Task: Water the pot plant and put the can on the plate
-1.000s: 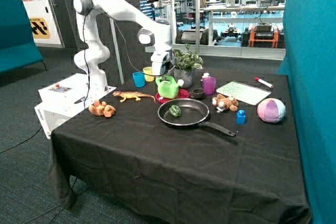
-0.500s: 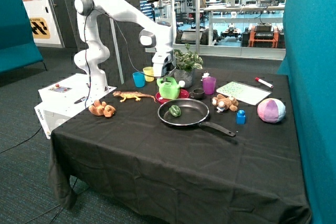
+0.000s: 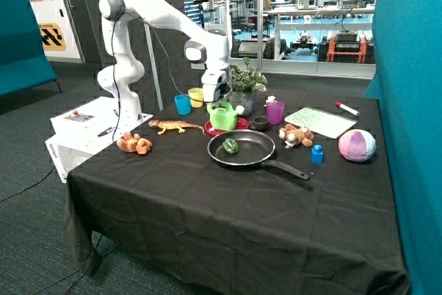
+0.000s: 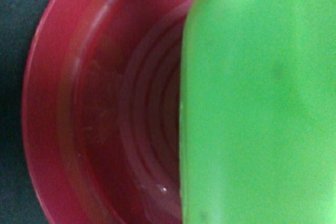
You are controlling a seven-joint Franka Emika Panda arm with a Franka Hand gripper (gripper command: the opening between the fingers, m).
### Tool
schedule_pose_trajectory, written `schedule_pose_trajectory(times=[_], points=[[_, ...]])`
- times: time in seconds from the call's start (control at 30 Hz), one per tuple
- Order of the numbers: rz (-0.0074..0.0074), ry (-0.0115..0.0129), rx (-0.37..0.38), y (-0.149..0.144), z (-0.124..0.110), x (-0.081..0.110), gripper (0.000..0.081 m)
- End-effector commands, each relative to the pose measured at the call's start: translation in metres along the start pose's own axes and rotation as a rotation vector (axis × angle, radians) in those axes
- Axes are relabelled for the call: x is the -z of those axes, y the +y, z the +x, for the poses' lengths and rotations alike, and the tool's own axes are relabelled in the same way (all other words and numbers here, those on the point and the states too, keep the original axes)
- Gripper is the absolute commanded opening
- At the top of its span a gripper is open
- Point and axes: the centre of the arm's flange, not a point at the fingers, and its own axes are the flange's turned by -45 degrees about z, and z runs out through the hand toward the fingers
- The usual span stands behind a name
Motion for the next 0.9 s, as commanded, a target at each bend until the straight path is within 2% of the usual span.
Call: schedule_pose_trajectory(times=[0.0, 0.57, 0.87], points=[[-0.0011, 0.0002, 0.014, 0.0, -0.001, 0.005, 0.0533], [-0.0011, 0.0002, 0.013, 0.004, -0.007, 0.01, 0.0549], [-0.0011, 0.0002, 0.003, 0.007, -0.013, 0.023, 0.0531]])
